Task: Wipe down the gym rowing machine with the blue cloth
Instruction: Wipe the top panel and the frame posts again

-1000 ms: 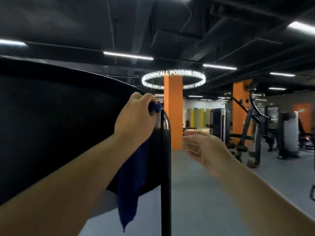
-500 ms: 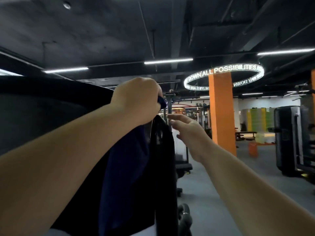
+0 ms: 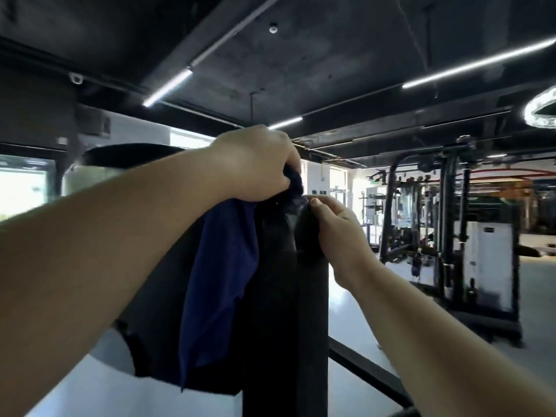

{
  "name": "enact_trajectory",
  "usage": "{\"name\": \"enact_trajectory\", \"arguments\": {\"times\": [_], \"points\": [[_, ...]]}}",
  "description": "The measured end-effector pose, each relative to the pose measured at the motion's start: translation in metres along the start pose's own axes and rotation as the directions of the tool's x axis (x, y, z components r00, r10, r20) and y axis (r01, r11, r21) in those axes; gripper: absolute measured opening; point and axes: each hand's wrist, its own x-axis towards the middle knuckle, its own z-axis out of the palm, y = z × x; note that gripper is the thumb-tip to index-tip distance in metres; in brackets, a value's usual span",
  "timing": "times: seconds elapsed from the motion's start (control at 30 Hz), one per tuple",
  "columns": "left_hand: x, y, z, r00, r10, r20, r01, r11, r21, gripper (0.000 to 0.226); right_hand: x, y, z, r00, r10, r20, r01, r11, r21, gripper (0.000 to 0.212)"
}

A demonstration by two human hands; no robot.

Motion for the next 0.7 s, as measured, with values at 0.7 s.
{"name": "enact_trajectory", "arguments": {"times": [0.7], "points": [[-0.009,0.01,-0.008,0.993,-0.076,0.09,0.054,0.974,0.221,0.018,-0.007,0.029,0.011,0.974,-0.173,-0.144,0.167,0.984,-0.053,0.029]]}}
